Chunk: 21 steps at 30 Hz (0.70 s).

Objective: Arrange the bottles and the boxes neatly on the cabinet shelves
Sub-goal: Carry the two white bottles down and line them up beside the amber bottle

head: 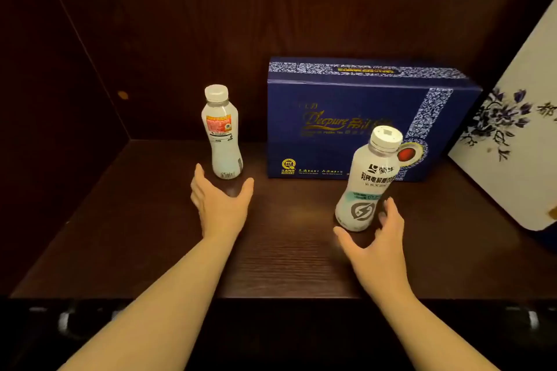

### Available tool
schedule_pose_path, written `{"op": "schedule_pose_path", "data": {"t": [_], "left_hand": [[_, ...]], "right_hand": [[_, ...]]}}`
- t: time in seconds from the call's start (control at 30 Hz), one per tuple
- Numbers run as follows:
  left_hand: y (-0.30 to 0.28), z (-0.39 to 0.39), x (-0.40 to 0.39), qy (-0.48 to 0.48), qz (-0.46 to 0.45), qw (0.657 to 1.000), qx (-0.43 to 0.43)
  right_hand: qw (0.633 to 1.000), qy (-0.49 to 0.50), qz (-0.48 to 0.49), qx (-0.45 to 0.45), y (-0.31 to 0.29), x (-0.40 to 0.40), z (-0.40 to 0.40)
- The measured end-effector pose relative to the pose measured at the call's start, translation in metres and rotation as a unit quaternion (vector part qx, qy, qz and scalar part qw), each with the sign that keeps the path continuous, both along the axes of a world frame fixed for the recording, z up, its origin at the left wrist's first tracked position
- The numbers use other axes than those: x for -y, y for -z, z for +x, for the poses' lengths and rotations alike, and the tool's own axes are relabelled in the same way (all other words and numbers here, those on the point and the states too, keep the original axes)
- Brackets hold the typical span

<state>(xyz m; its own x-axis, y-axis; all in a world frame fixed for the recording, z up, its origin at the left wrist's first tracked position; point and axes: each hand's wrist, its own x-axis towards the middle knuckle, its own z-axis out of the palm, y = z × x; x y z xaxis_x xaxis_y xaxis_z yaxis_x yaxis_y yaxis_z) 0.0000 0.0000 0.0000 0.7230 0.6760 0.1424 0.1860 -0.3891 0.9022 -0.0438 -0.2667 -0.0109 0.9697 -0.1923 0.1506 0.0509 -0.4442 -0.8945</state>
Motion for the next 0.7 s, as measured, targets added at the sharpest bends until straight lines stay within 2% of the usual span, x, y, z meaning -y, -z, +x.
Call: {"op": "schedule_pose_path", "data": {"t": [0.13,0.37,0.6,0.7], "left_hand": [[0.002,0.034,-0.009,-0.014,0.018,1.0,0.017],[0.006,0.069,-0.017,-0.012,0.022,0.999,0.024],[0.004,0.073,-0.021,0.013,-0.005,1.0,0.024],[0.002,0.058,-0.024,0.044,-0.014,0.998,0.037]], "right_hand": [[0.999,-0.007,0.04,0.022,0.003,-0.002,0.02],[1.0,0.017,0.025,0.006,0.001,-0.011,0.036],[0.999,0.036,0.024,-0.006,0.003,-0.011,0.035],[0.997,0.049,0.063,0.002,-0.002,-0.009,0.023]]}}
